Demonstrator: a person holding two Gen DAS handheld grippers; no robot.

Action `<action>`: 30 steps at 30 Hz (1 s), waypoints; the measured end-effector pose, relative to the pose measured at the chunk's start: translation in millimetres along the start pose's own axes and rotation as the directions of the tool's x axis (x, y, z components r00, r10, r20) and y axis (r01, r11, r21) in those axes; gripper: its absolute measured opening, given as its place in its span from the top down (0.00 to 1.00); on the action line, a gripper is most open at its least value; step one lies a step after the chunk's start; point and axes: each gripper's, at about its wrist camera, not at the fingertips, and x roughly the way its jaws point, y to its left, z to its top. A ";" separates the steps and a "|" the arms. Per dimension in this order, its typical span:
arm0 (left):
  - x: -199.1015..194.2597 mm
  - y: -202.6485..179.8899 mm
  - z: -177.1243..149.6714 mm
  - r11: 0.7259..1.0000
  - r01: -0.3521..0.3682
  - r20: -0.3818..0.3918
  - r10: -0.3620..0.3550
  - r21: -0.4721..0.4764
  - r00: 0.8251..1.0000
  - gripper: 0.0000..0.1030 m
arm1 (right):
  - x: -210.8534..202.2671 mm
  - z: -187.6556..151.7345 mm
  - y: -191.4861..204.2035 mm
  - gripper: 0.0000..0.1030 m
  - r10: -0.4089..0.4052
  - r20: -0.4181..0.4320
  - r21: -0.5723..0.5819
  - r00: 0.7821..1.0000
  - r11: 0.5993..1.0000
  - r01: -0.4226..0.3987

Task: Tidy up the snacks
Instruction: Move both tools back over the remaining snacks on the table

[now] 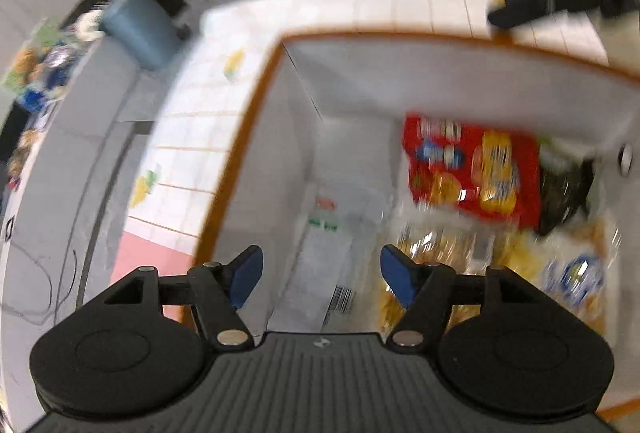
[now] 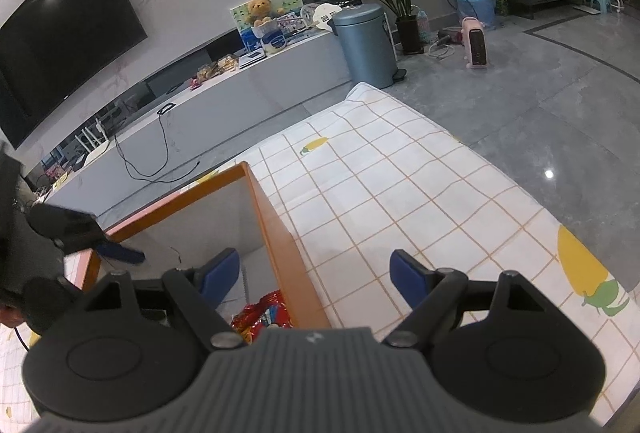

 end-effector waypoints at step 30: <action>-170.1 -48.4 -160.9 0.623 -0.259 -0.068 0.314 -0.738 0.947 0.25 | -27.9 -42.1 112.6 0.23 0.170 -0.005 -0.298 0.985 0.940 -0.164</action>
